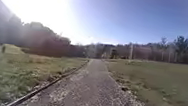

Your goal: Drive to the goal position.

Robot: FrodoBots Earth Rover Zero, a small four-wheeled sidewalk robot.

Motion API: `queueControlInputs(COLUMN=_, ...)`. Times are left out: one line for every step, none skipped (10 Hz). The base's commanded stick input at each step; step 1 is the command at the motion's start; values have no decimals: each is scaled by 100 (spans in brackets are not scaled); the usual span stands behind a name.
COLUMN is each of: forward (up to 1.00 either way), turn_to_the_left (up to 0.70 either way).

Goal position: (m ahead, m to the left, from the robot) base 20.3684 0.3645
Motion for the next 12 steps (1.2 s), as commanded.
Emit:
queueControlInputs(forward=50, turn_to_the_left=0)
queueControlInputs(forward=50, turn_to_the_left=0)
queueControlInputs(forward=50, turn_to_the_left=0)
queueControlInputs(forward=50, turn_to_the_left=0)
queueControlInputs(forward=50, turn_to_the_left=0)
queueControlInputs(forward=50, turn_to_the_left=0)
queueControlInputs(forward=50, turn_to_the_left=0)
queueControlInputs(forward=50, turn_to_the_left=0)
queueControlInputs(forward=50, turn_to_the_left=0)
queueControlInputs(forward=50, turn_to_the_left=0)
queueControlInputs(forward=50, turn_to_the_left=0)
queueControlInputs(forward=50, turn_to_the_left=0)
